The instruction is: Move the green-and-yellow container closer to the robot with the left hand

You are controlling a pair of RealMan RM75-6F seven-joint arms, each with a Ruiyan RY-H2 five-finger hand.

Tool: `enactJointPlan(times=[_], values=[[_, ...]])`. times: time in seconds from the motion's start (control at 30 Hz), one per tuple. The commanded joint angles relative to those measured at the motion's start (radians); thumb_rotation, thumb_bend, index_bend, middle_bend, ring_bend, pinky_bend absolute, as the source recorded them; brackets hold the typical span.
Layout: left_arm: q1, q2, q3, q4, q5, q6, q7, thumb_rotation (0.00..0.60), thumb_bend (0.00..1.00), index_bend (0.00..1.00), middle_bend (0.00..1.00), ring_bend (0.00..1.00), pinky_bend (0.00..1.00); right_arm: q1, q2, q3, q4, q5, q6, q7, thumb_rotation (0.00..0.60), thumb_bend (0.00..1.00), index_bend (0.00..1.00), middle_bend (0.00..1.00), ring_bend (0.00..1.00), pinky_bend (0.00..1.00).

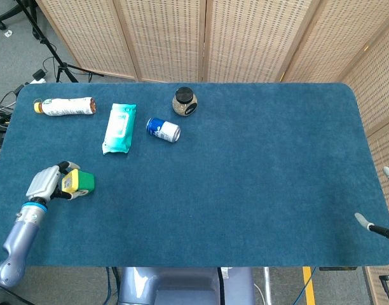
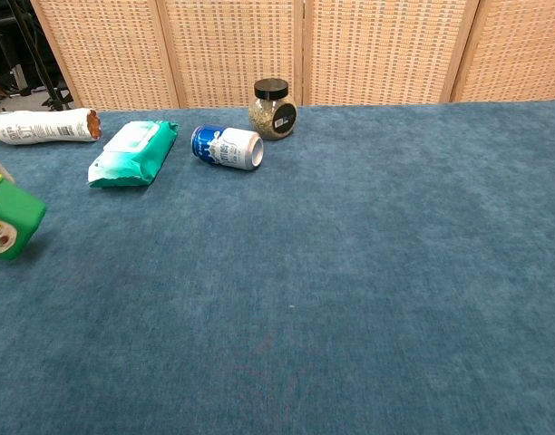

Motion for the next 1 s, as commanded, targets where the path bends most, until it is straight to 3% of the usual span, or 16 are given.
enactJointPlan(times=[0.03, 0.17, 0.3, 0.53, 0.7, 0.77, 0.8, 0.87, 0.93, 1.0], values=[[0.064, 0.010, -0.030, 0.040, 0.294, -0.019, -0.388, 0.600, 0.21, 0.54, 0.30, 0.33, 0.26, 0.000, 0.000, 0.000, 0.000, 0.001, 0.000, 0.000, 0.600, 0.00, 0.00, 0.00, 0.00, 0.00], [0.061, 0.000, 0.002, 0.138, 0.450, -0.052, -0.597, 0.600, 0.20, 0.54, 0.30, 0.33, 0.26, 0.000, 0.001, 0.000, 0.000, 0.002, -0.002, 0.000, 0.600, 0.00, 0.00, 0.00, 0.00, 0.00], [0.050, -0.022, 0.032, 0.216, 0.540, -0.051, -0.703, 0.600, 0.20, 0.55, 0.31, 0.33, 0.26, 0.001, 0.000, 0.000, 0.000, 0.001, -0.001, -0.002, 0.600, 0.00, 0.00, 0.00, 0.00, 0.00], [0.011, -0.130, 0.126, 0.446, 0.729, -0.009, -1.064, 0.600, 0.20, 0.56, 0.32, 0.33, 0.26, 0.001, -0.003, 0.001, -0.001, 0.004, 0.000, -0.008, 0.600, 0.00, 0.00, 0.00, 0.00, 0.00], [-0.005, -0.169, 0.165, 0.540, 0.762, -0.001, -1.076, 0.600, 0.20, 0.56, 0.32, 0.33, 0.26, 0.001, -0.003, 0.001, -0.003, 0.002, 0.003, -0.010, 0.600, 0.00, 0.00, 0.00, 0.00, 0.00], [-0.005, -0.174, 0.172, 0.558, 0.761, -0.001, -1.063, 0.600, 0.19, 0.56, 0.30, 0.28, 0.25, 0.000, -0.003, 0.000, -0.003, 0.001, 0.003, -0.009, 0.600, 0.00, 0.00, 0.00, 0.00, 0.00], [-0.005, -0.175, 0.176, 0.564, 0.759, -0.002, -1.057, 0.600, 0.18, 0.54, 0.27, 0.23, 0.23, 0.000, -0.003, 0.000, -0.004, 0.001, 0.004, -0.009, 0.600, 0.00, 0.00, 0.00, 0.00, 0.00], [-0.004, -0.171, 0.186, 0.568, 0.756, -0.006, -1.050, 0.600, 0.16, 0.40, 0.12, 0.06, 0.10, 0.000, -0.002, 0.001, -0.004, 0.002, 0.005, -0.007, 0.600, 0.00, 0.00, 0.00, 0.00, 0.00], [-0.002, -0.164, 0.192, 0.567, 0.754, -0.001, -1.047, 0.600, 0.13, 0.24, 0.02, 0.00, 0.02, -0.001, -0.002, 0.001, -0.004, 0.002, 0.006, -0.005, 0.600, 0.00, 0.00, 0.00, 0.00, 0.00], [0.000, -0.152, 0.200, 0.562, 0.758, 0.013, -1.044, 0.600, 0.11, 0.13, 0.00, 0.00, 0.00, -0.001, -0.001, 0.001, -0.004, 0.002, 0.006, -0.005, 0.600, 0.00, 0.00, 0.00, 0.00, 0.00]])
